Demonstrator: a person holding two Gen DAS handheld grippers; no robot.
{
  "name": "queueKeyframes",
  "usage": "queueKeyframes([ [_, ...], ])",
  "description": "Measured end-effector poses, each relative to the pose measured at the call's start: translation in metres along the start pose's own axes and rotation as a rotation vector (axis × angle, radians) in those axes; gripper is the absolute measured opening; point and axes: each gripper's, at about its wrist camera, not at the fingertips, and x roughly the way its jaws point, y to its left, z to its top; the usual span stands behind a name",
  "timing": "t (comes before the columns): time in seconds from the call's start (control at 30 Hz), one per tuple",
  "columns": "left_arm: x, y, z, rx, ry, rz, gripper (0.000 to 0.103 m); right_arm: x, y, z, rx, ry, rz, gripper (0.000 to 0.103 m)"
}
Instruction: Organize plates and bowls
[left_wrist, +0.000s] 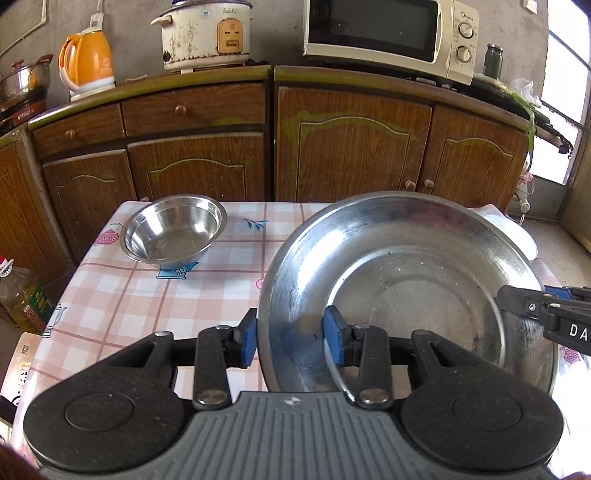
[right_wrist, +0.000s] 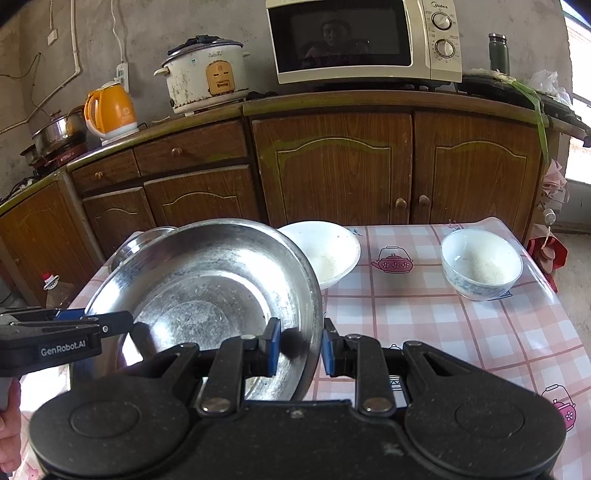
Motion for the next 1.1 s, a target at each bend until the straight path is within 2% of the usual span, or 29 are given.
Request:
queueKeyframes([
  [1.1, -0.037, 0.000, -0.002, 0.004, -0.052, 0.023, 0.038, -0.042, 0.007, -0.002, -0.017, -0.051, 0.014, 0.029],
])
